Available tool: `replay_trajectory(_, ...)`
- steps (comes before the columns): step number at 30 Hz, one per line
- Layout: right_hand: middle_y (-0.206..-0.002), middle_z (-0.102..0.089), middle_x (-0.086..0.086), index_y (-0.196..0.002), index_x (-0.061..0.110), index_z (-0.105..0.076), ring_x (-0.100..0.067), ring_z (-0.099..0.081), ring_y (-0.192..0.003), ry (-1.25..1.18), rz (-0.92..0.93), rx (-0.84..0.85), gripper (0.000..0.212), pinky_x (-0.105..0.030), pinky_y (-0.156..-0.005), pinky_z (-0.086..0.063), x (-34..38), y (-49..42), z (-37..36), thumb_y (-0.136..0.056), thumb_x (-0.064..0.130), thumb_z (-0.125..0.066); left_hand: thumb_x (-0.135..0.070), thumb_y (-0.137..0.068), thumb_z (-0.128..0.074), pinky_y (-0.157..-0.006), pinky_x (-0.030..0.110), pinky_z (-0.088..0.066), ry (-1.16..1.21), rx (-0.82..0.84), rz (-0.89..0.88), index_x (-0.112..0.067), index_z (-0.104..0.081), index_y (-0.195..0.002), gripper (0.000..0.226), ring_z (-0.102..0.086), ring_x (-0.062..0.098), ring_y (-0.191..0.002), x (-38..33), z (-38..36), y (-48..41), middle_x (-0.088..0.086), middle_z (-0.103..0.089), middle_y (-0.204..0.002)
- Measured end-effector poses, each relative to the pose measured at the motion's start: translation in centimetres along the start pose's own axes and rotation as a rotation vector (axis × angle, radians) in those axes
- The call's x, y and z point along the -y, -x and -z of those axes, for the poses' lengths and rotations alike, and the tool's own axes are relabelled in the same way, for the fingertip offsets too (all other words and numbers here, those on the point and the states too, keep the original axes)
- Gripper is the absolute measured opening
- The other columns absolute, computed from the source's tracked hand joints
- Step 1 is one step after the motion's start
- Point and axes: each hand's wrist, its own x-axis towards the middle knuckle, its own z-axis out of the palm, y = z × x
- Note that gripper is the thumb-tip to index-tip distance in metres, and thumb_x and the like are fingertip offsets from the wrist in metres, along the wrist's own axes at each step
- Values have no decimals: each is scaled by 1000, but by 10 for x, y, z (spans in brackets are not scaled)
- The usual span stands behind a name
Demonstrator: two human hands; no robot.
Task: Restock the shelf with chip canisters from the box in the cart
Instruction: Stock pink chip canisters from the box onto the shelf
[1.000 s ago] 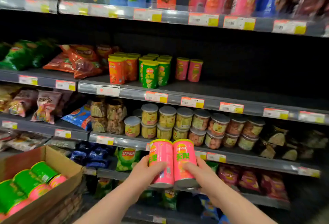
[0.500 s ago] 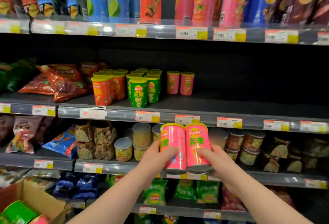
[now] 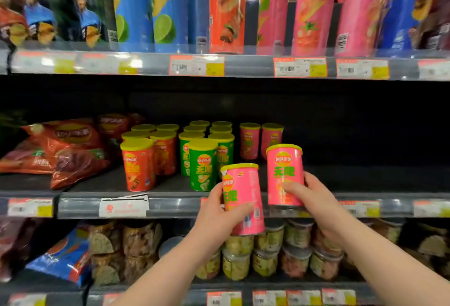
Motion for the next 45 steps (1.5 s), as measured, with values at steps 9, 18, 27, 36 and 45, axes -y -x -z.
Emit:
replay_trajectory(9,-114,-63,0,-122,26,-45,-17,-63,-101,65,30,-90,57,-40,-94,-50,8,-58,-14,-76,15,-76,-21,-74,-79,-61,9,-48,-21,29,-27,-40,-47,-104,48,-66,-7,-79,5,11,-25,-19,-66,-94)
replay_trajectory(18,-115,-59,0,-130,19,-44,-16,-57,-102,134,41,-21,71,-30,-86,-47,9,-119,-27,-71,10,-81,-31,-63,-76,-67,13,-51,-69,-54,-40,-46,-45,-109,57,-66,-3,-88,1,7,-42,-14,-66,-105)
replay_trajectory(27,-119,-57,-1,-130,15,-41,-16,-56,-106,182,81,66,74,-28,-92,-43,-7,-167,-33,-69,6,-82,-37,-60,-84,-69,17,-52,-37,-98,-39,-45,-46,-105,60,-67,-1,-89,-4,-6,-52,-28,-68,-95)
replay_trajectory(36,-123,-61,-8,-126,18,-46,-27,-58,-113,254,27,12,71,-43,-99,-47,-15,-197,-39,-68,20,-85,-52,-43,-76,-72,20,-52,-29,-122,-32,-40,-48,-113,76,-68,4,-92,-1,-6,-57,-19,-70,-99)
replay_trajectory(45,-121,-60,-10,-120,17,-47,-29,-58,-112,331,32,-38,63,-44,-96,-48,-16,-213,-43,-69,21,-83,-51,-42,-76,-76,24,-53,-33,-118,-23,-40,-47,-114,79,-68,6,-93,0,-5,-59,-18,-70,-100)
